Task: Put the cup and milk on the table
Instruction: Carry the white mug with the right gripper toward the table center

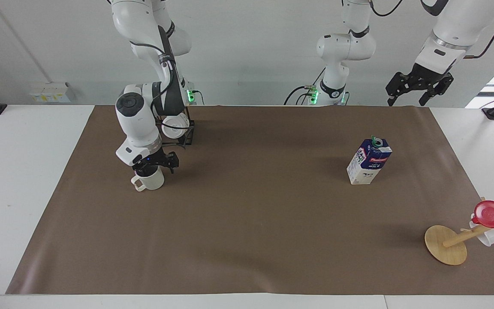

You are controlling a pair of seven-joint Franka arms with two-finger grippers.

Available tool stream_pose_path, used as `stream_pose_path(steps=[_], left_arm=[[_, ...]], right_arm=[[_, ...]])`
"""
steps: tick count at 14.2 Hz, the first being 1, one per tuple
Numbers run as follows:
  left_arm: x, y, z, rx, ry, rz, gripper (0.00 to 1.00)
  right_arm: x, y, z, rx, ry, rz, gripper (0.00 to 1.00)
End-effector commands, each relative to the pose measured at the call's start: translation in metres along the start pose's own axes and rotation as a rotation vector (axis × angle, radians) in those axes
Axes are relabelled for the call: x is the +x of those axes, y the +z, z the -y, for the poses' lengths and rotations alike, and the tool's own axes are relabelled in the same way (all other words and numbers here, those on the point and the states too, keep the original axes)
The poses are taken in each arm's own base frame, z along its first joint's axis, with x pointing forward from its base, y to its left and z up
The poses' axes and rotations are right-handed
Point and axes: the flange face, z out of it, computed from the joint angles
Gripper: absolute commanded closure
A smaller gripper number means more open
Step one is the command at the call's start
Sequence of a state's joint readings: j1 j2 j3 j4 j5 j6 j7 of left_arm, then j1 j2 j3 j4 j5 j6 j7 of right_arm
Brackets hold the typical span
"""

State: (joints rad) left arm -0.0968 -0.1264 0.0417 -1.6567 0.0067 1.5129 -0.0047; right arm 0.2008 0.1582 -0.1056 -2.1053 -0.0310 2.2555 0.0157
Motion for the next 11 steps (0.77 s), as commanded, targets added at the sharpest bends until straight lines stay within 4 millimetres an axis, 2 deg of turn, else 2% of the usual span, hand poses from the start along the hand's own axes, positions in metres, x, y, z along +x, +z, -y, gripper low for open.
stream_pose_path(steps=[1,3,4,11], left_arm=[[-0.0035,-0.0004,0.0023,-0.007,-0.012,-0.002,0.00],[-0.0035,-0.0004,0.0023,-0.007,-0.012,-0.002,0.00],[-0.0035,-0.0004,0.0023,-0.007,-0.012,-0.002,0.00],[-0.0035,-0.0004,0.0023,-0.007,-0.012,-0.002,0.00]], right_arm=[[-0.0035,0.0012,-0.0035,0.002,0.000,-0.008,0.54],[-0.0031,0.0003,-0.0036,0.002,0.002,-0.006,0.94],[-0.0022,-0.0002,-0.0036,0.002,0.002,-0.008,1.00],[-0.0016,-0.0013,-0.0036,0.002,0.008,-0.008,1.00]])
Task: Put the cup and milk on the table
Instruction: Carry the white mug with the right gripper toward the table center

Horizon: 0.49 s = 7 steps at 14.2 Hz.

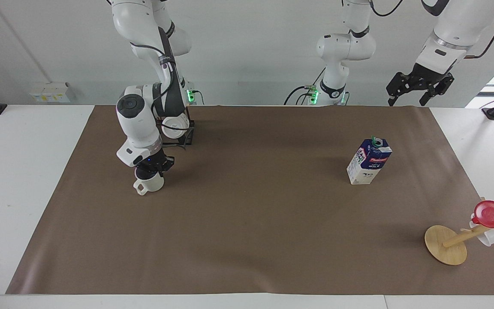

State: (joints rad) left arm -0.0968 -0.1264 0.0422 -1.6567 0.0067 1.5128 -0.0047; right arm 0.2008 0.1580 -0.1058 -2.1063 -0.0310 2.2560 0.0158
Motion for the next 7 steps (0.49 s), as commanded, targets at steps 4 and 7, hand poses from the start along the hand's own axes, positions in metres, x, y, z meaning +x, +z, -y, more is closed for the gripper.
stream_pose_path(steps=[4,7], left_arm=[[-0.004,0.000,0.002,-0.007,-0.011,-0.002,0.00],[-0.004,0.000,0.002,-0.007,-0.011,-0.002,0.00]], right_arm=[[0.004,-0.045,-0.002,0.006,0.012,-0.055,1.00],[0.008,-0.085,0.002,0.015,0.127,-0.078,1.00]])
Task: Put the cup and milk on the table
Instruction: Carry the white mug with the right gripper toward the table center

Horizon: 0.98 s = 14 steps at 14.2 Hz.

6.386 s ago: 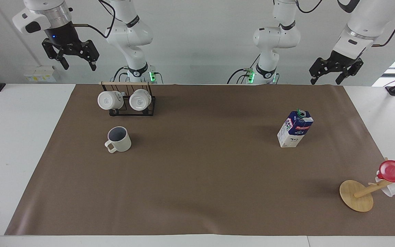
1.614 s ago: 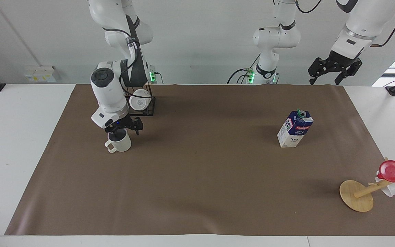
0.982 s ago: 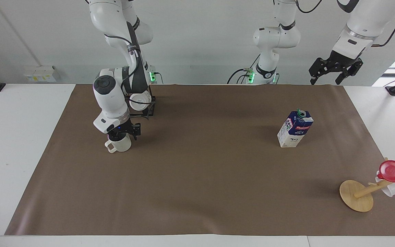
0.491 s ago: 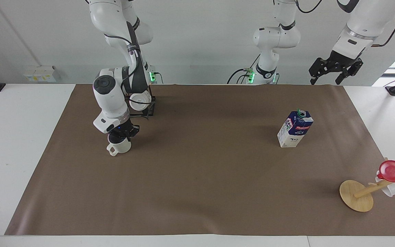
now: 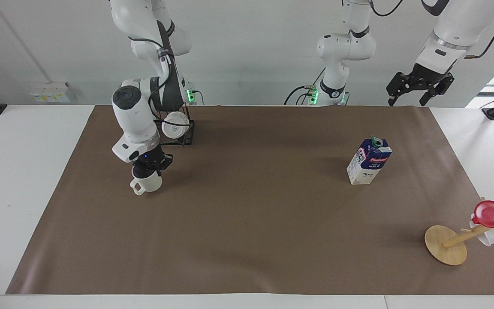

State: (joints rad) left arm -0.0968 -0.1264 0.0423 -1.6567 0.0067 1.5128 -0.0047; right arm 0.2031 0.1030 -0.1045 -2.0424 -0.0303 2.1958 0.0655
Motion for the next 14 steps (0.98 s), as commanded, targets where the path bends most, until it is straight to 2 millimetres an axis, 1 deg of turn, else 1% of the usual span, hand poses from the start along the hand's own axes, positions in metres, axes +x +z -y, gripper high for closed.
stream_pose_path(steps=[1,3,4,5,6,7,9,10,11,12,14], left_arm=[[-0.004,0.000,0.002,-0.007,-0.011,-0.002,0.00],[-0.004,0.000,0.002,-0.007,-0.011,-0.002,0.00],[-0.004,0.000,0.002,-0.007,-0.011,-0.002,0.00],[-0.004,0.000,0.002,-0.007,-0.011,-0.002,0.00],[-0.004,0.000,0.002,-0.007,-0.011,-0.002,0.00],[-0.004,0.000,0.002,-0.007,-0.011,-0.002,0.00],[-0.004,0.000,0.002,-0.007,-0.011,-0.002,0.00],[-0.004,0.000,0.002,-0.007,-0.011,-0.002,0.00],[-0.004,0.000,0.002,-0.007,-0.010,-0.002,0.00],[-0.003,-0.001,0.002,-0.007,-0.010,-0.004,0.00],[-0.002,-0.001,0.003,-0.007,-0.006,-0.013,0.00]], right_arm=[[0.004,-0.041,0.010,0.006,0.143,-0.015,1.00],[0.010,-0.057,0.038,0.008,0.225,-0.009,1.00],[0.009,-0.060,0.054,0.008,0.280,0.003,1.00],[0.007,-0.064,0.079,0.015,0.309,0.005,1.00],[0.007,-0.070,0.093,0.021,0.324,-0.003,1.00],[0.006,-0.071,0.101,0.031,0.348,-0.001,1.00],[-0.001,-0.074,0.130,0.058,0.360,0.001,1.00],[0.001,-0.071,0.136,0.062,0.378,0.000,1.00],[0.006,-0.072,0.150,0.065,0.392,-0.006,1.00],[0.007,-0.068,0.171,0.065,0.384,-0.007,1.00],[0.005,-0.064,0.198,0.075,0.398,-0.013,1.00]])
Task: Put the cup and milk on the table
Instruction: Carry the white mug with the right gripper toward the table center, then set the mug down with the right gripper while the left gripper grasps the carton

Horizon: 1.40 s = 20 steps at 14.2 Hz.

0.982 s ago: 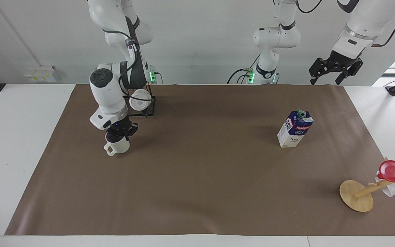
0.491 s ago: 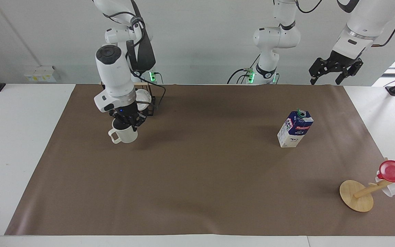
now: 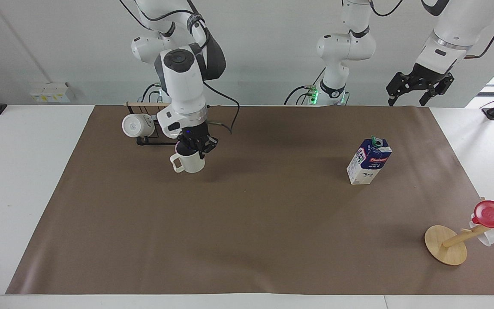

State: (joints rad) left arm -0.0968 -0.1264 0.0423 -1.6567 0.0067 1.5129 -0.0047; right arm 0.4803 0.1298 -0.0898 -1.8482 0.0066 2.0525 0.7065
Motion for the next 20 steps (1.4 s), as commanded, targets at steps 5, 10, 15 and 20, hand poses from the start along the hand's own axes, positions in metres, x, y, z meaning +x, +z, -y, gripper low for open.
stream_pose_path(steps=[5,10,15,20], left_arm=[[-0.001,-0.001,-0.001,-0.008,0.001,-0.023,0.00],[-0.002,0.008,-0.004,-0.008,0.006,-0.011,0.00],[0.005,0.038,0.002,-0.009,-0.025,-0.019,0.00],[0.011,0.078,-0.006,-0.009,-0.008,-0.062,0.00]], right_arm=[[-0.042,0.061,0.091,0.036,0.058,-0.026,1.00],[-0.075,0.101,0.122,0.020,0.044,-0.027,1.00],[-0.079,0.110,0.110,-0.037,0.001,-0.040,1.00],[-0.081,0.116,0.108,-0.044,-0.019,-0.036,1.00]])
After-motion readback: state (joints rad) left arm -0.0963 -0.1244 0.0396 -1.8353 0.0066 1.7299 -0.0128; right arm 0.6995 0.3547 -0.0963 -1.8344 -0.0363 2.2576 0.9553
